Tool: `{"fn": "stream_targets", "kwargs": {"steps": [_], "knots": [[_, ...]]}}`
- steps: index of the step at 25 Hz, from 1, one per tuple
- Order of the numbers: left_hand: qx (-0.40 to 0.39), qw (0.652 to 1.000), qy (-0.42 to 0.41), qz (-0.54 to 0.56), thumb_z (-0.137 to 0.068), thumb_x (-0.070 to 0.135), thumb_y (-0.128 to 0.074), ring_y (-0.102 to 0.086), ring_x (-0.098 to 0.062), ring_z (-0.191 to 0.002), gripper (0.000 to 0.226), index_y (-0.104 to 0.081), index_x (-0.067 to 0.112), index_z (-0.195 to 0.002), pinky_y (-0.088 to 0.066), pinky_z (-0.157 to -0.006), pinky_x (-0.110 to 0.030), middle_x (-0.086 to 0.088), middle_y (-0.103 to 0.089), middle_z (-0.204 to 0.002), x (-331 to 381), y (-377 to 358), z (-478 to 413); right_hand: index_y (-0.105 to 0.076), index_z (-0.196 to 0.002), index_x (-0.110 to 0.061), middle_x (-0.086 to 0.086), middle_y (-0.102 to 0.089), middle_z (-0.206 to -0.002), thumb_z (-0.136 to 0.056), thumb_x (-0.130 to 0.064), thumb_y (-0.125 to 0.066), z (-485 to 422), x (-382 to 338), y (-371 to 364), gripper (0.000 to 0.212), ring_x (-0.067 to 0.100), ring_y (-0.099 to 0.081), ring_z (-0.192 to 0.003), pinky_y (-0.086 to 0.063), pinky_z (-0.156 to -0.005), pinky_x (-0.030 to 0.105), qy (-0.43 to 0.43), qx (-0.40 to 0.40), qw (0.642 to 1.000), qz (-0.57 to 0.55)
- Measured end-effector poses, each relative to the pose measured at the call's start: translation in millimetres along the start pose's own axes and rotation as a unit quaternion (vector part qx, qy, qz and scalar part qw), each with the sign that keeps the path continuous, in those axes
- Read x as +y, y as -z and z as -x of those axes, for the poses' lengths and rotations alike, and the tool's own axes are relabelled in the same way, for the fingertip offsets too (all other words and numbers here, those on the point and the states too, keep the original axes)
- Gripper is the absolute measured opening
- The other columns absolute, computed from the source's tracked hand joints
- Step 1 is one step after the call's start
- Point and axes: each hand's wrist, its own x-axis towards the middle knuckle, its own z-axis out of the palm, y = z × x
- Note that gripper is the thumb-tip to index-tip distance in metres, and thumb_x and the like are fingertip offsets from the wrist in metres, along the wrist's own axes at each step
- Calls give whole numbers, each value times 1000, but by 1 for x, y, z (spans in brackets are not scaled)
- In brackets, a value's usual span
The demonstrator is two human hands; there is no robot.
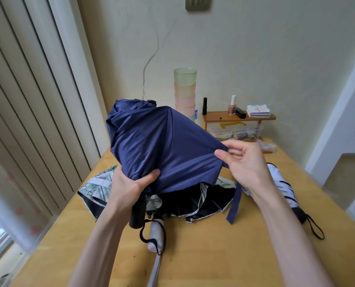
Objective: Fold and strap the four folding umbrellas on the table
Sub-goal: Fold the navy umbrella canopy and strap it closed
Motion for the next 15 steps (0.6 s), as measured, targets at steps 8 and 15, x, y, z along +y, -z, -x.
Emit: {"fn": "stream_targets", "kwargs": {"steps": [8,15], "knots": [[-10,1000,0,2,-42,45,-97,-77,-25,-99,92,-61,16,-122,-63,-82,-44,-8,-75,-115,-2,4,-2,-61,-137,-29,5,-81,-108,-89,-6,-82,2,6,0,57,24,-78,-97,-62,-85,31,-86,-111,988,-69],[13,1000,-7,4,-45,41,-97,-73,-21,-99,87,-57,21,-120,-58,-77,-36,-3,-71,-116,6,12,-2,-75,-101,-16,-10,-78,-78,-95,-12,-78,-3,17,0,8,1,-69,-68,-54,-66,15,-72,-26,996,-46]]}}
